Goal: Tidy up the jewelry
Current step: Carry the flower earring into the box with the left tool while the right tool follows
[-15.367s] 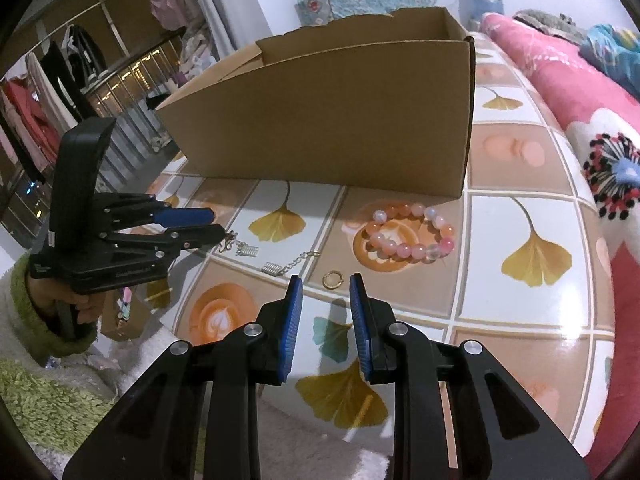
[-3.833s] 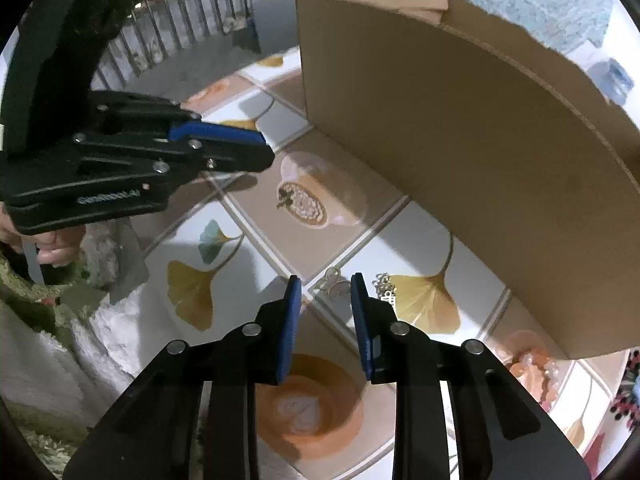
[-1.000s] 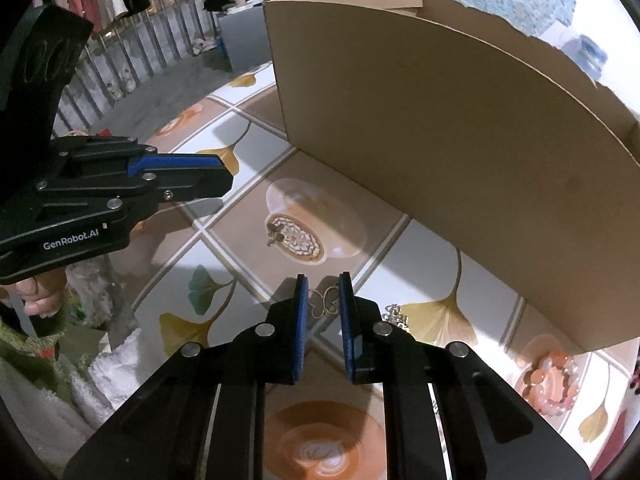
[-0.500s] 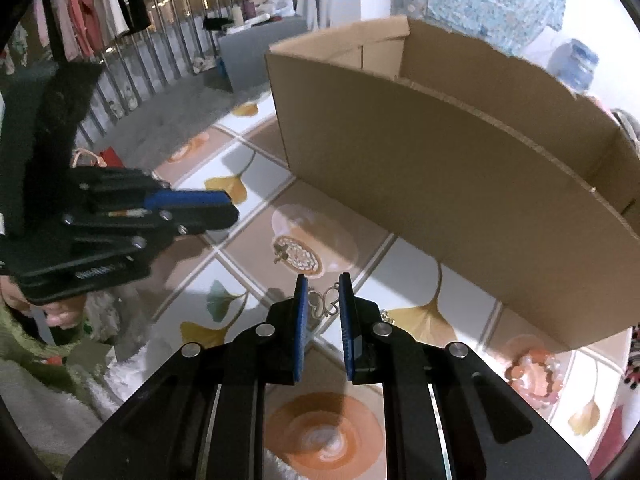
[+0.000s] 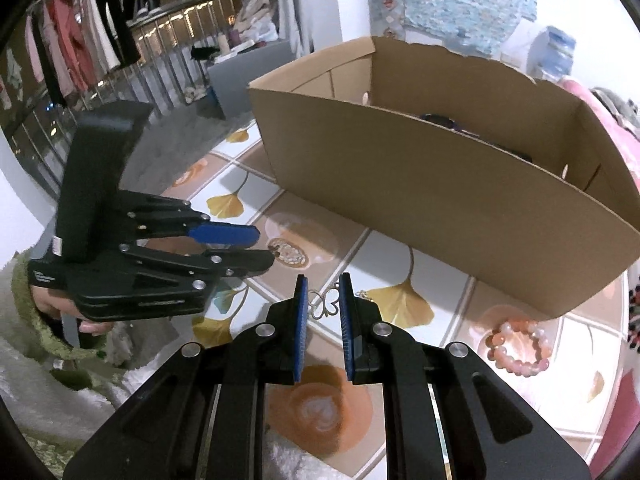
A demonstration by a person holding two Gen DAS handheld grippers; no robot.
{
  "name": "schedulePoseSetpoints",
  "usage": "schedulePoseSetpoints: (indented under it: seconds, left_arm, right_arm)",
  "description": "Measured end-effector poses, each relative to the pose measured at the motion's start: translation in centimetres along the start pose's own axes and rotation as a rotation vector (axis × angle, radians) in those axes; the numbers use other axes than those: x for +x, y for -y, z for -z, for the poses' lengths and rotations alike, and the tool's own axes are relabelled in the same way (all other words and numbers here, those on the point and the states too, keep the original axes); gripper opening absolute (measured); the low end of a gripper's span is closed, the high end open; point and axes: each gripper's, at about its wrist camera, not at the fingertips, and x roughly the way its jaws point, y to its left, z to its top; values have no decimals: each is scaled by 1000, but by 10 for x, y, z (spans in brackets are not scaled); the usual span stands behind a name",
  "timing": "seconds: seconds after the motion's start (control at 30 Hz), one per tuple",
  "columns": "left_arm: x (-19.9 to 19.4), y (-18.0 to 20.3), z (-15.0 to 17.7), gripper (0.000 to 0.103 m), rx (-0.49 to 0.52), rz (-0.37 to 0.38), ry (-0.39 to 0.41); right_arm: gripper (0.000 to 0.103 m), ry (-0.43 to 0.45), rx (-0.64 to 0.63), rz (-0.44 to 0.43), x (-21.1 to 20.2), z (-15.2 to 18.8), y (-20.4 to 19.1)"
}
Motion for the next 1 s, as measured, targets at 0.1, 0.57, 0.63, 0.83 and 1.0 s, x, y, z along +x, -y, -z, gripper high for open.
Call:
schedulePoseSetpoints:
  seconds: [0.1,0.57,0.63,0.83,1.0]
  left_arm:
    - [4,5,-3,28,32,-19,-4]
    - [13,24,-12,11,170,-110,-47]
    - [13,25,-11,11,170,-110,-47]
    - [-13,28,-16,12,134,-65,-9]
    - [-80,44,-46,12,141,27,153]
  right_arm:
    - [13,14,16,-13,0,1,4]
    - [13,60,54,-45,-9,6,19]
    - [13,64,58,-43,-10,7,19]
    - [13,102,51,-33,-25,4,21]
    - [13,202,20,-47,-60,-20,23]
